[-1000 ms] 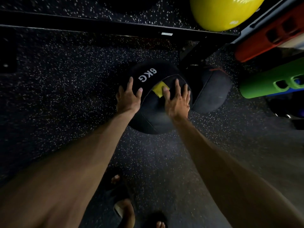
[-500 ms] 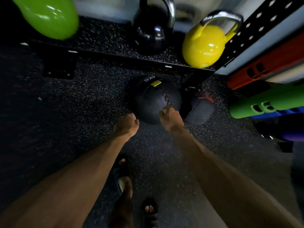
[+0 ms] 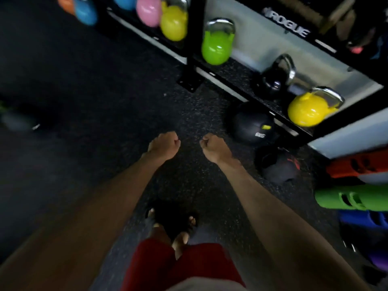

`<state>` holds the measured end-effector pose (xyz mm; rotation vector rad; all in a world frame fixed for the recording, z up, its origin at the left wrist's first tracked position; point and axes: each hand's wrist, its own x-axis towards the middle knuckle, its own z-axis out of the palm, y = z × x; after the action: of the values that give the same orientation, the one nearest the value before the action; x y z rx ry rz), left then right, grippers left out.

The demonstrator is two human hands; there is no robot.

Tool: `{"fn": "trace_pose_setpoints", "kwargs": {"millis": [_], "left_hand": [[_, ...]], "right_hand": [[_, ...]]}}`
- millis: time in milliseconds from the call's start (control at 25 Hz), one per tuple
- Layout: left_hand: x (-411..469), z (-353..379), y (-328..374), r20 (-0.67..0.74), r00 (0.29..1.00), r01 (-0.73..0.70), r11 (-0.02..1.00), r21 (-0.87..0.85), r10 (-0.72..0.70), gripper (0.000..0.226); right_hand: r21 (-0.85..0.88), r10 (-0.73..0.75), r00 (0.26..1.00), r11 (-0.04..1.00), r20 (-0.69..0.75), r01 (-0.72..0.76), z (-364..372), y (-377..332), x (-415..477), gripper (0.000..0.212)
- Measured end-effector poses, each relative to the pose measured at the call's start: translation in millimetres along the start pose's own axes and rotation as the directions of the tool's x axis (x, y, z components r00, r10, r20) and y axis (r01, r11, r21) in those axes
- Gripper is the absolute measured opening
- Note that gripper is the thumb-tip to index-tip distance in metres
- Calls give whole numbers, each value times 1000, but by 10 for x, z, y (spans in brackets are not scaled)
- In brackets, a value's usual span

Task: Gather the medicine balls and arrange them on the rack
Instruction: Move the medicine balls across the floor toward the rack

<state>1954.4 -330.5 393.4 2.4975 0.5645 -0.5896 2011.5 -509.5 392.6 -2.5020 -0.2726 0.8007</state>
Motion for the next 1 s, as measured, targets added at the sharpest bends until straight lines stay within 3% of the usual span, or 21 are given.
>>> {"fn": "trace_pose_setpoints", "kwargs": {"millis": [240, 520, 720, 1000], "left_hand": [[-1837, -261, -1717, -215, 928, 249, 936, -248, -304, 32], [-4381, 260, -3494, -311, 682, 465, 721, -514, -662, 32], [-6305, 1010, -4313, -283, 455, 516, 509, -689, -844, 32], [-8148, 2265, -4661, -170, 132, 528, 215, -821, -977, 36]], "right_hand": [[-178, -302, 925, 921, 231, 346, 1175, -1511, -985, 30], [-325, -498, 750, 690, 435, 647, 2968, -2714, -2873, 29], [-268, -559, 532, 487, 636, 831, 4272, -3015, -4552, 32], [-152, -522, 188, 113, 832, 982, 5554, -2950, -6359, 34]]}}
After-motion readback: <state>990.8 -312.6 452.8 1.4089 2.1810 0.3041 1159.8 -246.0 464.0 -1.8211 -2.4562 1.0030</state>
